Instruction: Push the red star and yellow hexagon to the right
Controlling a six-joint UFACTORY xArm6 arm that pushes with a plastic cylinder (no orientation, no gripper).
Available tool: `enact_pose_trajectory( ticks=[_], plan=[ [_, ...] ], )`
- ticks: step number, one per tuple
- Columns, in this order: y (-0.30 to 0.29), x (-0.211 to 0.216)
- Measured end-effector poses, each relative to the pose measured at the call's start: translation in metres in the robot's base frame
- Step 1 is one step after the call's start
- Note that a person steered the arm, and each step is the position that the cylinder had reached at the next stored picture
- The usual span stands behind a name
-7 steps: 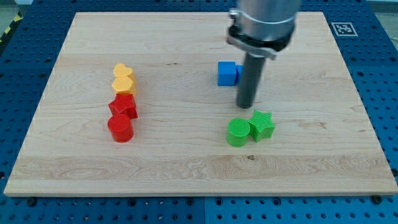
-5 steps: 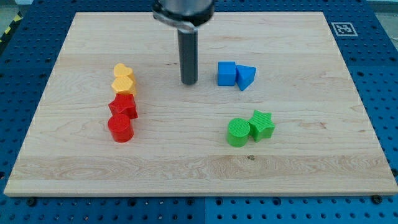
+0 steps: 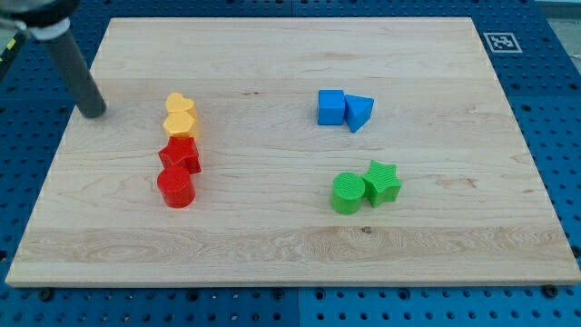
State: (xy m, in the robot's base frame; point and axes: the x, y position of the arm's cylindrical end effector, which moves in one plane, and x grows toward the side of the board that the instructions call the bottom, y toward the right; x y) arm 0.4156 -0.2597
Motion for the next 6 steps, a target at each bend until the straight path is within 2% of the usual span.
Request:
enact_pose_trajectory(
  ticks=[3, 6],
  plan=[
    [0.042, 0.041],
    [0.091, 0.045]
  ],
)
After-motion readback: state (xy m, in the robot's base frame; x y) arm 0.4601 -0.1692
